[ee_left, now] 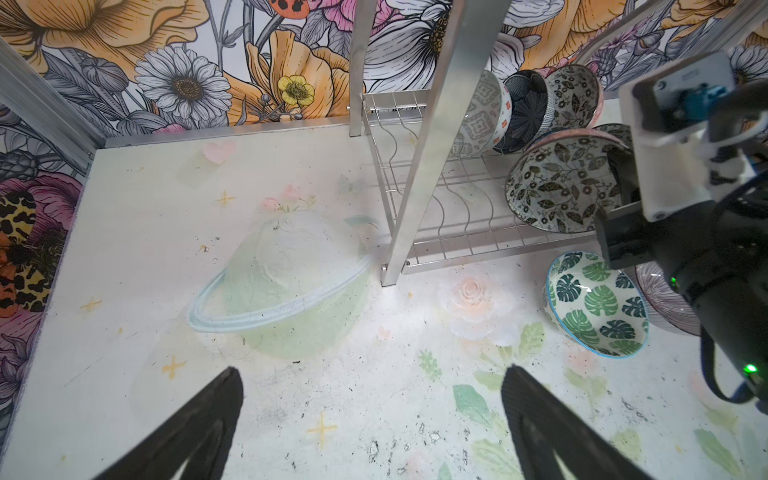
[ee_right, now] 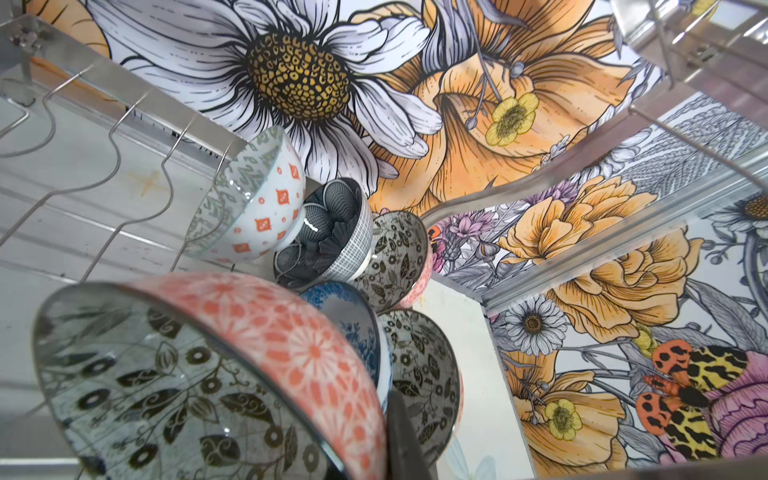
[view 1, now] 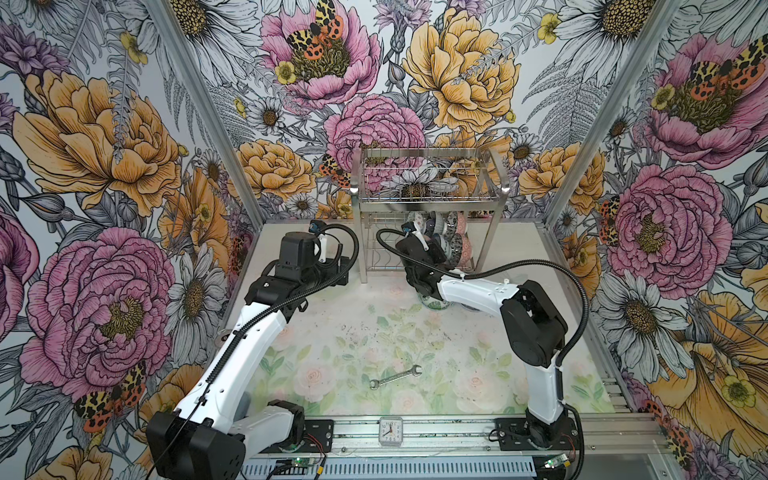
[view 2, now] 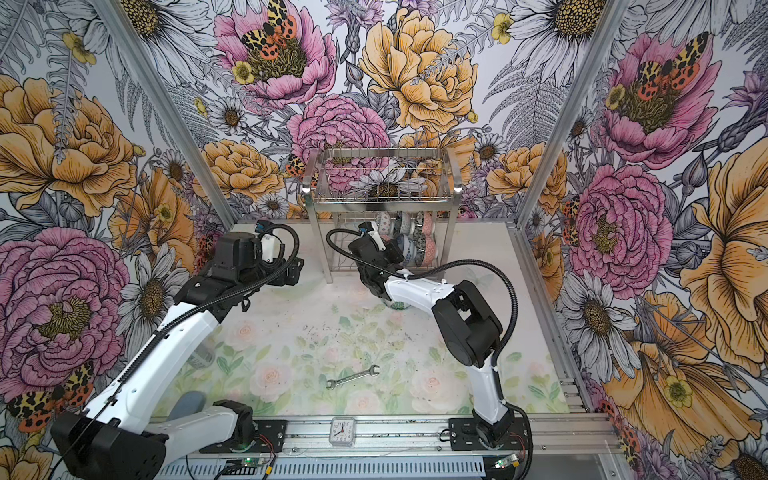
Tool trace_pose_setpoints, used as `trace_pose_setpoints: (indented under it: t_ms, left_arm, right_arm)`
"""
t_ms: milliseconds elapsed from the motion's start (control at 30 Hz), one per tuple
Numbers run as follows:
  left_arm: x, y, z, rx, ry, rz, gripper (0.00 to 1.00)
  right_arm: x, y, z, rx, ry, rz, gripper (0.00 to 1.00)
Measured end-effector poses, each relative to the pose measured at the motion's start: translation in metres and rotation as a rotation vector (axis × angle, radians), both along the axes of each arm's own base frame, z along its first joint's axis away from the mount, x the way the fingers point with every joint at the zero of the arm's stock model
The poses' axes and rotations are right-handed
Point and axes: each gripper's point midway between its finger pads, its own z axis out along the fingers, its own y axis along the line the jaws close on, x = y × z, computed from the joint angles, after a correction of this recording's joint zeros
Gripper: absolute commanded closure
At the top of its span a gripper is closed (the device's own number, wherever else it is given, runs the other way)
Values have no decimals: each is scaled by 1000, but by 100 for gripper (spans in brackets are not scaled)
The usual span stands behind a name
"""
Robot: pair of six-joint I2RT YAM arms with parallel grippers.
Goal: Load the bowls into the dish rack
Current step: 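Lower the leaf-pattern bowl upright into a rack slot with the right gripper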
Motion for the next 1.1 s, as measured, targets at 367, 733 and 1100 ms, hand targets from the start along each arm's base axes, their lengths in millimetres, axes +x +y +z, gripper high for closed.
trace_pose_setpoints:
  t_ms: [367,733,1100]
  left_arm:
    - [-2,2,4,2,-14,9,1]
    - [-2,4,5,5,-16,15,2]
    - [-3,5,8,3,-27,16,1]
  right_arm:
    - [32,-2,-27,-75,11,-37,100]
    - [48,2,-23,-110,-12,-44,100]
    - [55,4,-39,-171,7,-44,100]
